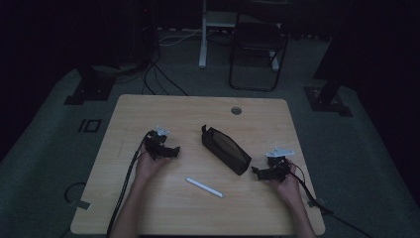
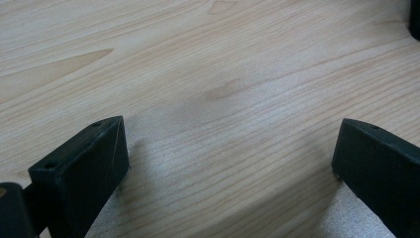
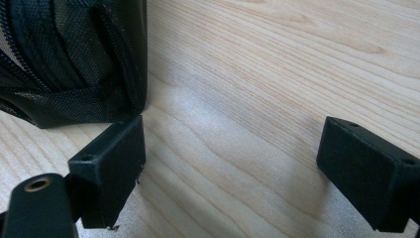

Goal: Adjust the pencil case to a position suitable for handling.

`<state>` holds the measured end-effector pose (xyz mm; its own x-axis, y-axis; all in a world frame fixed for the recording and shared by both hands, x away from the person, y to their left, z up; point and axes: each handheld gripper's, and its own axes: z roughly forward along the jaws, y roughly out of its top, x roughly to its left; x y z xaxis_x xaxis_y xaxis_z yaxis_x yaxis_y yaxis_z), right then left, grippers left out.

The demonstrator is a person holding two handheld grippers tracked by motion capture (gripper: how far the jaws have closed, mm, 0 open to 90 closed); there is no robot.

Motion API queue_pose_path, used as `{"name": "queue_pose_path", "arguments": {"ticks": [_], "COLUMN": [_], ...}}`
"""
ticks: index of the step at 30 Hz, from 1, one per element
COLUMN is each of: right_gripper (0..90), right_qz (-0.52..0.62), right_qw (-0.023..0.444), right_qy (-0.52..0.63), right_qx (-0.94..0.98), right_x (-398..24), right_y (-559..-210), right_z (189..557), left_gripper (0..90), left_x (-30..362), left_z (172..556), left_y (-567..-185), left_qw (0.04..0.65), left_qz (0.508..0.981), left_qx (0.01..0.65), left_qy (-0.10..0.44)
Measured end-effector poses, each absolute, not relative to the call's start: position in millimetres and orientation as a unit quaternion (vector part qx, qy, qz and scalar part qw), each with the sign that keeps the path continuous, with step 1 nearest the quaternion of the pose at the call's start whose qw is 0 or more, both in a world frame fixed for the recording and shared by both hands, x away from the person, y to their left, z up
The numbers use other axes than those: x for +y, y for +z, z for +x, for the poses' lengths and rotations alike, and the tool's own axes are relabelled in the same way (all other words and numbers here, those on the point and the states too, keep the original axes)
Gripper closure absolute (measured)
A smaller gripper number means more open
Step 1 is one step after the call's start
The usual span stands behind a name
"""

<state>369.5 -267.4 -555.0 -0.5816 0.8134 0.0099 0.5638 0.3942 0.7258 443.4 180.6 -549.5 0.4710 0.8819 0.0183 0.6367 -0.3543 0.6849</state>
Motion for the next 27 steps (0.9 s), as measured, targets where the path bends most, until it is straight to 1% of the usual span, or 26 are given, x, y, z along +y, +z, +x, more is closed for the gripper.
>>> {"name": "queue_pose_path", "arguments": {"ticks": [3, 4, 5, 6, 7, 10, 11, 12, 13, 14, 16, 18, 23, 25, 27], "right_gripper": [11.7, 11.7, 11.7, 11.7, 11.6, 11.8, 13.2, 15.7, 19.4, 24.9, 32.3, 35.0, 34.4, 29.7, 21.6], "right_qz": [0.421, 0.422, 0.422, 0.422, 0.423, 0.423, 0.425, 0.426, 0.428, 0.431, 0.437, 0.444, 0.442, 0.441, 0.442], "right_qw": [0.177, 0.177, 0.177, 0.177, 0.177, 0.177, 0.178, 0.179, 0.179, 0.179, 0.182, 0.178, 0.184, 0.183, 0.184], "right_qy": [0.354, 0.354, 0.354, 0.353, 0.352, 0.352, 0.353, 0.352, 0.352, 0.351, 0.348, 0.349, 0.369, 0.375, 0.374], "right_qx": [0.816, 0.816, 0.816, 0.816, 0.816, 0.816, 0.814, 0.814, 0.813, 0.812, 0.810, 0.806, 0.796, 0.795, 0.795], "right_x": [-267, -267, -267, -267, -267, -267, -267, -267, -267, -267, -269, -270, -267, -265, -262], "right_y": [-555, -555, -555, -555, -555, -555, -555, -554, -554, -552, -550, -548, -538, -535, -532], "right_z": [370, 370, 370, 369, 369, 368, 368, 367, 366, 364, 363, 361, 351, 347, 343], "left_gripper": [2.6, 4.4, 9.5, 9.5, 20.1, 28.7, 31.3, 32.0, 32.0, 33.2, 41.8, 44.7, 45.8, 45.8, 45.8], "left_x": [181, 181, 181, 181, 181, 179, 179, 179, 178, 178, 177, 176, 172, 172, 173], "left_z": [443, 443, 443, 440, 439, 437, 436, 435, 435, 434, 433, 432, 430, 429, 428], "left_y": [-549, -547, -547, -544, -543, -539, -538, -537, -536, -535, -534, -534, -526, -521, -516], "left_qw": [0.312, 0.310, 0.310, 0.307, 0.305, 0.295, 0.292, 0.289, 0.287, 0.285, 0.282, 0.285, 0.311, 0.329, 0.347], "left_qz": [0.796, 0.797, 0.797, 0.799, 0.799, 0.803, 0.805, 0.809, 0.812, 0.812, 0.813, 0.812, 0.804, 0.795, 0.788], "left_qx": [0.479, 0.479, 0.479, 0.479, 0.480, 0.482, 0.483, 0.479, 0.476, 0.477, 0.478, 0.478, 0.476, 0.479, 0.478], "left_qy": [0.198, 0.198, 0.198, 0.195, 0.193, 0.187, 0.185, 0.180, 0.178, 0.178, 0.176, 0.175, 0.176, 0.174, 0.171]}}
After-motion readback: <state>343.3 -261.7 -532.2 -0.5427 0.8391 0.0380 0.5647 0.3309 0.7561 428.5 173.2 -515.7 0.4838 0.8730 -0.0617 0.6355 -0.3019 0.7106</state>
